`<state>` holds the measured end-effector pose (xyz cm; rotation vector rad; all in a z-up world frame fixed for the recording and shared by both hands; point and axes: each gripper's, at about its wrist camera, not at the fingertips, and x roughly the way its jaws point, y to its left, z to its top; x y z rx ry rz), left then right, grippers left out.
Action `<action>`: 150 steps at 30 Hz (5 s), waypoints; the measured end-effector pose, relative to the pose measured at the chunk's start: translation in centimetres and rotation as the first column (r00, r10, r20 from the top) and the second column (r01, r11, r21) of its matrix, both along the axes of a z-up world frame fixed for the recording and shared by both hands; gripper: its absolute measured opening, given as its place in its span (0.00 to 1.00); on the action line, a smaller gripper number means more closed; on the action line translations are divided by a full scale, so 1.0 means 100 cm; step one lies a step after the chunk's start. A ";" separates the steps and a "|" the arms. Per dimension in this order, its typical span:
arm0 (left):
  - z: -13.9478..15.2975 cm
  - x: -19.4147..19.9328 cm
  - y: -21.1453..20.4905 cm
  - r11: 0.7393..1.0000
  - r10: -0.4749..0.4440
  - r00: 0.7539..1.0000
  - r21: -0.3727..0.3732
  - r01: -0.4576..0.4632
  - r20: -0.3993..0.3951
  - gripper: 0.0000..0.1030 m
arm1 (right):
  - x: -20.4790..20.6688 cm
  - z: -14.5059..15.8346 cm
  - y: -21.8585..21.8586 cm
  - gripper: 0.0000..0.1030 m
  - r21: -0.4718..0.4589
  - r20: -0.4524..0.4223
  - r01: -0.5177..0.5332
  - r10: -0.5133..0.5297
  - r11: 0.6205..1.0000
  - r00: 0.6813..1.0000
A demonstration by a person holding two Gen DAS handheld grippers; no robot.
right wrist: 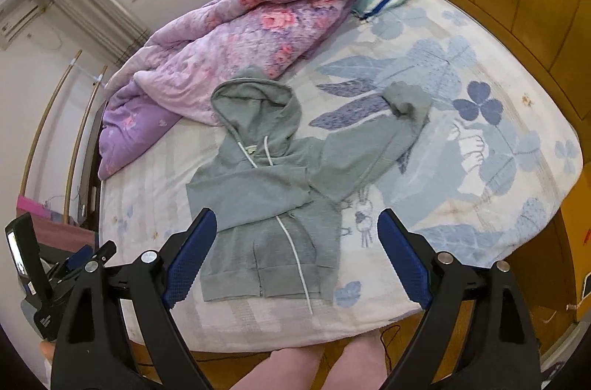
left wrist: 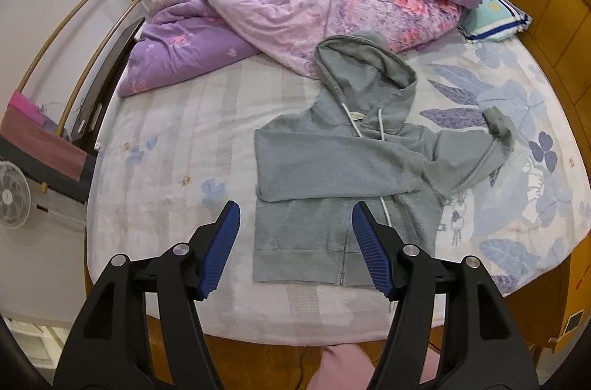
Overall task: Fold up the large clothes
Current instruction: 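Move the right tool to the other sleeve cuff and grasp it, then lift the cuff with the right tool and fold it across the body, then lower the sleeve onto the hoodie and open the right tool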
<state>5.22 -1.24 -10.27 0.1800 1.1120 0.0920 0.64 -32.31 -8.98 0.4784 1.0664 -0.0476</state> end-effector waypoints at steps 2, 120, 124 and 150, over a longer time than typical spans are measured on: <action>-0.001 0.003 -0.007 1.000 -0.017 1.000 -0.003 0.017 -0.002 0.65 | -0.002 -0.002 -0.008 0.83 -0.006 -0.012 0.018 -0.018 1.000 1.000; -0.389 0.211 -0.220 0.980 -0.077 0.911 -0.201 -0.006 -0.406 0.14 | 0.128 -0.228 -0.344 0.08 0.196 -0.042 0.449 -0.450 0.872 0.892; -0.400 0.211 -0.222 0.981 -0.095 0.921 -0.194 0.022 -0.377 0.14 | 0.141 -0.193 -0.315 0.08 0.223 0.042 0.385 -0.403 0.896 0.914; -0.230 0.187 -0.012 0.968 0.031 0.981 -0.241 -0.077 -0.190 0.14 | 0.221 -0.100 0.080 0.08 0.150 0.212 -0.184 0.150 0.971 0.966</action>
